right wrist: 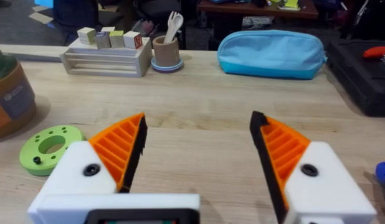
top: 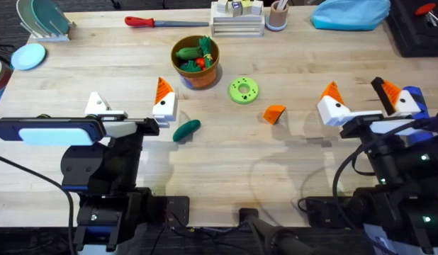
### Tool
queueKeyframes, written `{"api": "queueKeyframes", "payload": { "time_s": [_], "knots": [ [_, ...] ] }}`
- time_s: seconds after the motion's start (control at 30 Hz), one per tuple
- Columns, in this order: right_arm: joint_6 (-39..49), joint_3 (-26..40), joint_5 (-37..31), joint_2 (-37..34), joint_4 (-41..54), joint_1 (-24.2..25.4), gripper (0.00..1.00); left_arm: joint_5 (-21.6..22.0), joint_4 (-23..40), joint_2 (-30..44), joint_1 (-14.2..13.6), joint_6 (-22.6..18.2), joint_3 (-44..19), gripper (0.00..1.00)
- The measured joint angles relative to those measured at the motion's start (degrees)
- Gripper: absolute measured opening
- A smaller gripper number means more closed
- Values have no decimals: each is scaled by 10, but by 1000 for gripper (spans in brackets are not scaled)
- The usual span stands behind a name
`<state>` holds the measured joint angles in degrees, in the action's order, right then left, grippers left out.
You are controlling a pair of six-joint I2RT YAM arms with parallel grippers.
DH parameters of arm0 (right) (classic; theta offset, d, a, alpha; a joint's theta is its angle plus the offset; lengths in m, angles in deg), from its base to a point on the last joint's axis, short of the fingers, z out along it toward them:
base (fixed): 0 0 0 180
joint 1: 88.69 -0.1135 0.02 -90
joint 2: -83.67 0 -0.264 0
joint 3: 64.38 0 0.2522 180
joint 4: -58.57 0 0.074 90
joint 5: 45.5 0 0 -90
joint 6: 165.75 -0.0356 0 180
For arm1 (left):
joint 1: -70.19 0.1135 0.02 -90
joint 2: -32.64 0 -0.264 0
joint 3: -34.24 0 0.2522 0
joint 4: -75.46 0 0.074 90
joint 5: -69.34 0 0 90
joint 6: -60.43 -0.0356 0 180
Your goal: Pick up the gripper from the table and insert it into the empty holder that is missing its gripper. Then pick up a screw, insert it into the mounting hole, and use the screwdriver to tighten it. Finally, clean up the table by picking up the vegetable and placing it into the bucket.
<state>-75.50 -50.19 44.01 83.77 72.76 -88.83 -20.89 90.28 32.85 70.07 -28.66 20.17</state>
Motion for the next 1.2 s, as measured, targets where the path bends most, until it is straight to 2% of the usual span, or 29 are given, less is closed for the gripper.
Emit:
{"api": "queueKeyframes", "payload": {
  "time_s": [0.4, 0.53, 0.63, 0.8, 0.83, 0.9, 1.03, 1.2],
  "knots": [
    [1, 0, 0, 0, -29, 0, 992, 0, 3, 0, 0, 0, -1, 993],
    [0, 8, 26, -1, 14, 0, 991, -6, 64, 1, 0, 8, -21, 993],
    [0, 45, 44, -18, 93, 0, 991, -15, 126, 24, 0, 13, -80, 993],
    [6, 153, 60, -81, 233, 0, 991, -21, 235, 123, 0, 12, -240, 993],
    [15, 244, 63, -137, 308, 0, 990, -22, 334, 203, 0, 2, -341, 993],
    [17, 297, 66, -173, 342, 0, 990, -23, 391, 257, 0, -8, -398, 993],
    [17, 375, 72, -239, 397, 0, 990, -40, 450, 351, 0, -19, -470, 993],
    [17, 400, 75, -279, 405, 0, 990, -53, 487, 425, 0, -24, -482, 993]
  ]
}}
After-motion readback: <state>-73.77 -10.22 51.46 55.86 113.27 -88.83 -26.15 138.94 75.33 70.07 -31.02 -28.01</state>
